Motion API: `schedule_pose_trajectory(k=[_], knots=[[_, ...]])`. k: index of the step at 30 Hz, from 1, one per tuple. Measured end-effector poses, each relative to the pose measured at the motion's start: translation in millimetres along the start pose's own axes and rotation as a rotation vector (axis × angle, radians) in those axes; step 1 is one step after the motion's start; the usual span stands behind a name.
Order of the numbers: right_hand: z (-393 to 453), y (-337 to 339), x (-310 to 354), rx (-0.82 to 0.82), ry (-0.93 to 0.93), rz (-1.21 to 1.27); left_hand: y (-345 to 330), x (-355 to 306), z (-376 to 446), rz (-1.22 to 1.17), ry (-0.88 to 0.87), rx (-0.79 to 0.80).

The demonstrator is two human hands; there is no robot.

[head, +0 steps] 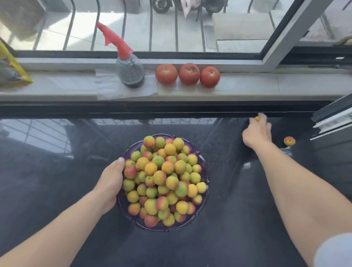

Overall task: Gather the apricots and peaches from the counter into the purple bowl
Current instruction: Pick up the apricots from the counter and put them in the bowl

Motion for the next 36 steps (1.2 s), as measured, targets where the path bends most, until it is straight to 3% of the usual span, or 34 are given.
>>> schedule_pose_trajectory(k=[5, 10, 17, 21, 26, 31, 36], knots=[[-37.3, -24.9, -0.2, 0.011, 0.151, 0.009, 3.7, -2.5, -3.1, 0.028, -0.025, 0.053], [-137.5, -77.7, -8.0, 0.028, 0.251, 0.146, 16.5, 2.5, -12.0, 0.113, -0.007, 0.119], [-253.4, -104.5, -36.6, -0.044, 0.044, 0.544, 36.7, 28.9, -45.5, 0.059, 0.042, 0.182], [-283.2, -93.9, -30.6, -0.131, 0.036, 0.62, 38.2, 51.5, -63.8, -0.011, 0.063, 0.223], [-306.9, -70.1, 16.8, -0.265, 0.294, 0.635, 29.8, 74.4, -83.4, 0.019, 0.076, 0.282], [-313.1, -71.0, 64.1, -0.179, 0.389, 0.697, 30.0, 77.0, -92.1, 0.118, 0.076, 0.311], [-316.9, -81.6, 90.6, -0.19, 0.574, 0.411, 40.0, 68.6, -88.0, 0.282, 0.077, 0.319]])
Point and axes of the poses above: each hand's wrist, its own z-axis towards the middle knuckle, its own y-axis out of the back of the hand, x = y × z, the point moved 1 cm from there along z, towards the middle knuckle, and after that the axes turned 6 degrees about x, right-handed, at the moved point
